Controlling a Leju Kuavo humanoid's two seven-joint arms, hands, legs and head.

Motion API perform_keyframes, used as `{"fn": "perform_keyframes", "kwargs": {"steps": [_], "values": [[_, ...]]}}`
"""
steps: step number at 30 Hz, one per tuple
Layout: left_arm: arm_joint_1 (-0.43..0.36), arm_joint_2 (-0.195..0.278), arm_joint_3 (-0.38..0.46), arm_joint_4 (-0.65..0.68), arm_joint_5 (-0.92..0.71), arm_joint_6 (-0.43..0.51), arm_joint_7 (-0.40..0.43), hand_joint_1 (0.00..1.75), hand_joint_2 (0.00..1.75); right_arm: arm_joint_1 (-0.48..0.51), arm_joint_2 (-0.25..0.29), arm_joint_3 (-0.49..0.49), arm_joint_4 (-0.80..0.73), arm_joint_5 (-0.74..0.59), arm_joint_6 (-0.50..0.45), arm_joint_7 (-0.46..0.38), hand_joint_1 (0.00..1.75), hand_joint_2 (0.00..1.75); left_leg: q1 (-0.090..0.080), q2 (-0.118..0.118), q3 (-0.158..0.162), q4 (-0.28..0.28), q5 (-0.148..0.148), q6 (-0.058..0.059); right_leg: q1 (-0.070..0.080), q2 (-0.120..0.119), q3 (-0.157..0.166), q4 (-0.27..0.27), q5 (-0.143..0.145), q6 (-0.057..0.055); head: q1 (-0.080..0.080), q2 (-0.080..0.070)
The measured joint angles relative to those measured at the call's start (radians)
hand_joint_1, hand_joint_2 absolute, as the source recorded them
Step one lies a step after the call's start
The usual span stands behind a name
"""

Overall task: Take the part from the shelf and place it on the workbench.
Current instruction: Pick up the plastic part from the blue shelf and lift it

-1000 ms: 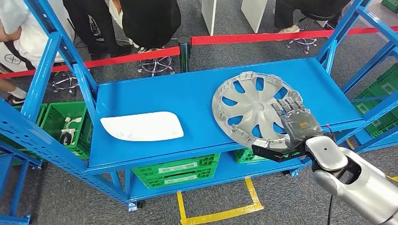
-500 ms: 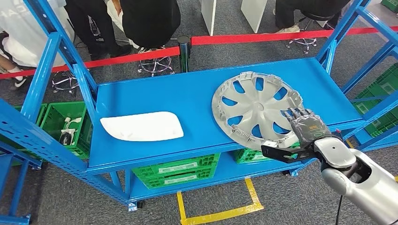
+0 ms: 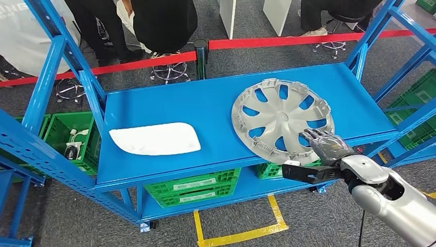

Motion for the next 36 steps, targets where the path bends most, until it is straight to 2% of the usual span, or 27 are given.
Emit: {"fn": "perform_keyframes", "kwargs": {"steps": [15, 36], "values": [[0.000, -0.002, 0.000, 0.000, -0.005, -0.004, 0.002, 0.00, 0.00, -0.002, 0.010, 0.025, 0.016, -0.036, -0.009, -0.009, 0.00, 1.75, 0.000, 0.003, 0.000, 0.000, 0.000, 0.000, 0.000, 0.002, 0.000, 0.000, 0.000, 0.000, 0.000, 0.000], [0.000, -0.003, 0.000, 0.000, -0.010, -0.011, 0.007, 0.00, 0.00, -0.023, 0.013, 0.089, 0.057, -0.184, 0.018, 0.034, 0.00, 1.75, 0.000, 0.003, 0.000, 0.000, 0.000, 0.000, 0.000, 0.003, 0.000, 0.000, 0.000, 0.000, 0.000, 0.000]]}}
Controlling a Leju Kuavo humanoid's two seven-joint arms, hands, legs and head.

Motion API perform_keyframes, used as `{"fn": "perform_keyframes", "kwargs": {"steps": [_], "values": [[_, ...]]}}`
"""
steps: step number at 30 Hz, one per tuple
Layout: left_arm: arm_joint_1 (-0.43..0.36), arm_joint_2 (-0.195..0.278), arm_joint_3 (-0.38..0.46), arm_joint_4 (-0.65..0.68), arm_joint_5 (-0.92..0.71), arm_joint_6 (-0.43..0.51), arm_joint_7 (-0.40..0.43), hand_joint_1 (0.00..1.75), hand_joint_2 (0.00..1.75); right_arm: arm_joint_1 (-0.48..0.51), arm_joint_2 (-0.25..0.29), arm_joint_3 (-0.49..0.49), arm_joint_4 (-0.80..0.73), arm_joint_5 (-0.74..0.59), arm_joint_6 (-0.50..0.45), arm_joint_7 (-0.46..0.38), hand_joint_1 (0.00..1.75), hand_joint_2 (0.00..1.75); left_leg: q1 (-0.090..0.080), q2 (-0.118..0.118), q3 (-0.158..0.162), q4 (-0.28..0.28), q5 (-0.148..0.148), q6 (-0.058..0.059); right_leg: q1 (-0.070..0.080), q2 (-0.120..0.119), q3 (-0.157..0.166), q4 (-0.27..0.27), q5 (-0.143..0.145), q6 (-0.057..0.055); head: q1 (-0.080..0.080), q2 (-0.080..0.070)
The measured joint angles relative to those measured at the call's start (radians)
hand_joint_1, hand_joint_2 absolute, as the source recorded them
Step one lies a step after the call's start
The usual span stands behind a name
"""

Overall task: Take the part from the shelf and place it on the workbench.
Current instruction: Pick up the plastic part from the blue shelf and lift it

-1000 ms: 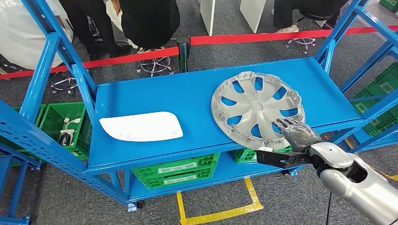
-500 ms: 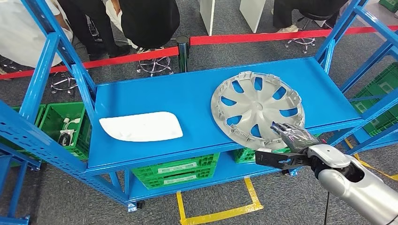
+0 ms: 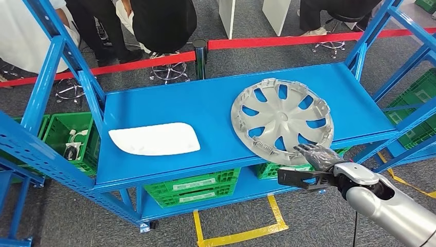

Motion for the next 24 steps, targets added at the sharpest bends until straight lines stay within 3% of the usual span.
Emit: {"fn": "perform_keyframes", "kwargs": {"steps": [24], "values": [[0.000, 0.000, 0.000, 0.000, -0.001, -0.004, -0.005, 0.00, 0.00, -0.020, 0.000, 0.035, 0.007, -0.002, -0.002, 0.006, 0.05, 1.75, 0.000, -0.003, 0.000, 0.000, 0.000, 0.000, 0.000, -0.001, 0.000, 0.000, 0.000, 0.000, 0.000, 0.000]]}}
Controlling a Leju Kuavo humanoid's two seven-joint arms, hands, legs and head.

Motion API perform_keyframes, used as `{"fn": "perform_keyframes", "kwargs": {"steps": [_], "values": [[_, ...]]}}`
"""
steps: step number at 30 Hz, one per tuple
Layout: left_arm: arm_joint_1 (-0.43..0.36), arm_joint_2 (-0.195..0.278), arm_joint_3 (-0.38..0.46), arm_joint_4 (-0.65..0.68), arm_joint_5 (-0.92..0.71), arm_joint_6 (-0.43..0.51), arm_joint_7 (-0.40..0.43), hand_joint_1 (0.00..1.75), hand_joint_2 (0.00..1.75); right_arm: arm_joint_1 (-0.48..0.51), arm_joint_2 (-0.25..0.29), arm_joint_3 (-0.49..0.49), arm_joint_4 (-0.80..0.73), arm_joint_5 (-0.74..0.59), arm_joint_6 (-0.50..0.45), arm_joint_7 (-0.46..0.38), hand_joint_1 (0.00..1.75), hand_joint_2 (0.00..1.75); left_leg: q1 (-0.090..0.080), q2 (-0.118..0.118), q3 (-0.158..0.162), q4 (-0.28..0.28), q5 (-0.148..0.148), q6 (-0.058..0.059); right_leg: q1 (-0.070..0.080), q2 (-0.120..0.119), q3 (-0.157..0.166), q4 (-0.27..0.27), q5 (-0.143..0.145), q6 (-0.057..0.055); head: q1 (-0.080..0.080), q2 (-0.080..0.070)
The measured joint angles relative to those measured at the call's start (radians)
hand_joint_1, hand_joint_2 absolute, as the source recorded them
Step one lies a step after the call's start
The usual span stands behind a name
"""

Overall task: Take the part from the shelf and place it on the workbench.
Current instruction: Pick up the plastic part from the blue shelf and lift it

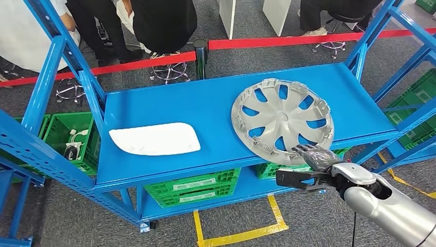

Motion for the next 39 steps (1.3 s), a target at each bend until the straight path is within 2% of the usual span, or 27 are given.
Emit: {"fn": "perform_keyframes", "kwargs": {"steps": [5, 9, 39], "values": [[0.000, 0.000, 0.000, 0.000, 0.000, 0.000, 0.000, 0.00, 0.00, 0.000, 0.000, 0.000, 0.000, 0.000, 0.000, 0.000, 0.05, 1.75, 0.000, 0.000, 0.000, 0.000, 0.000, 0.000, 0.000, 0.000, 0.000, 0.000, 0.000, 0.000, 0.000, 0.000], [0.000, 0.000, 0.000, 0.000, 0.000, 0.000, 0.000, 0.00, 0.00, 0.000, 0.000, 0.000, 0.000, 0.000, 0.000, 0.000, 1.75, 1.75, 0.000, -0.001, 0.000, 0.000, 0.000, 0.000, 0.000, 0.000, 0.000, 0.000, 0.000, 0.000, 0.000, 0.000], [0.000, 0.000, 0.000, 0.000, 0.006, 0.018, -0.017, 0.00, 0.00, -0.043, 0.003, 0.026, 0.000, 0.030, 0.016, -0.006, 1.75, 1.75, 0.000, 0.001, 0.000, 0.000, 0.000, 0.000, 0.000, -0.001, 0.001, 0.000, 0.000, 0.000, 0.000, 0.000]]}}
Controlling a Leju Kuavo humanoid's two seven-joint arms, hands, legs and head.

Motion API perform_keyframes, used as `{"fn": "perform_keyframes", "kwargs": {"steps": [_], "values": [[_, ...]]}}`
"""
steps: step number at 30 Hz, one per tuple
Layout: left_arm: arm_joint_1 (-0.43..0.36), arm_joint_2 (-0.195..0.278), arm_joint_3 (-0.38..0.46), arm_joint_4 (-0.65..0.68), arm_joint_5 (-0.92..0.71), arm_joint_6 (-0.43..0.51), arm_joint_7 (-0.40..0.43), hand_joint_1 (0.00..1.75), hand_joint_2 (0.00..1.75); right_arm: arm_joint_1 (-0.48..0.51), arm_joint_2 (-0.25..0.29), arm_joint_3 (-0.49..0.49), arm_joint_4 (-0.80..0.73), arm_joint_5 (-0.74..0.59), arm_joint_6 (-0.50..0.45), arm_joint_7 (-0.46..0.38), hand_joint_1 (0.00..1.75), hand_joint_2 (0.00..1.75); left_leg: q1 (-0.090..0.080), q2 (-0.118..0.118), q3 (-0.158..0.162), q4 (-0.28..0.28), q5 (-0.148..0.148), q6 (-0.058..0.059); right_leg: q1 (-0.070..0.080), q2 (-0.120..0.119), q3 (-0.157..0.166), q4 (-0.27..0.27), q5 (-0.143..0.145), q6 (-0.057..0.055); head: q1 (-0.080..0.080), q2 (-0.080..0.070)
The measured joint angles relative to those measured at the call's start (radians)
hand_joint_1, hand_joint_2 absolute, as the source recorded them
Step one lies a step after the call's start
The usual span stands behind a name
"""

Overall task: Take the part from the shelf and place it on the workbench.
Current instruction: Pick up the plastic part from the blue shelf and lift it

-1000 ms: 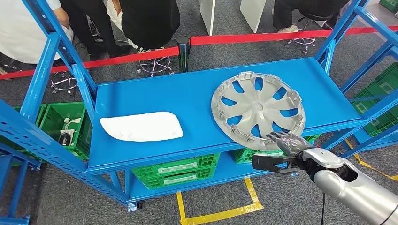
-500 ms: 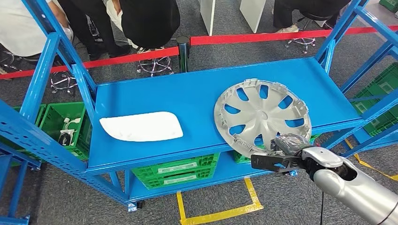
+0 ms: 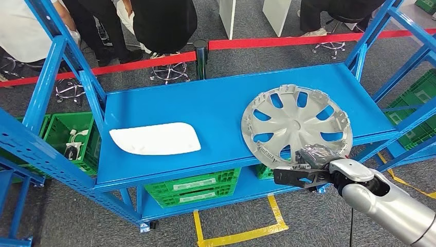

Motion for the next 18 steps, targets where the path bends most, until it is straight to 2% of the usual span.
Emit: {"fn": "perform_keyframes", "kwargs": {"steps": [6, 12, 18], "values": [[0.000, 0.000, 0.000, 0.000, 0.003, 0.002, -0.001, 0.00, 0.00, -0.002, 0.001, 0.000, -0.002, 0.011, -0.034, -0.012, 1.75, 1.75, 0.000, 0.001, 0.000, 0.000, 0.000, 0.000, 0.000, 0.000, 0.000, 0.000, 0.000, 0.000, 0.000, 0.000], [0.000, 0.000, 0.000, 0.000, 0.012, 0.013, -0.001, 0.00, 0.00, 0.003, 0.016, -0.025, -0.013, 0.029, -0.238, -0.080, 1.75, 1.75, 0.000, 0.003, 0.000, 0.000, 0.000, 0.000, 0.000, 0.002, 0.000, 0.000, 0.000, 0.000, 0.000, 0.000], [0.000, 0.000, 0.000, 0.000, 0.013, 0.015, -0.001, 0.00, 0.00, 0.018, 0.032, -0.069, -0.025, 0.032, -0.307, -0.103, 1.75, 1.75, 0.000, 0.003, 0.000, 0.000, 0.000, 0.000, 0.000, 0.002, 0.000, 0.000, 0.000, 0.000, 0.000, 0.000]]}}
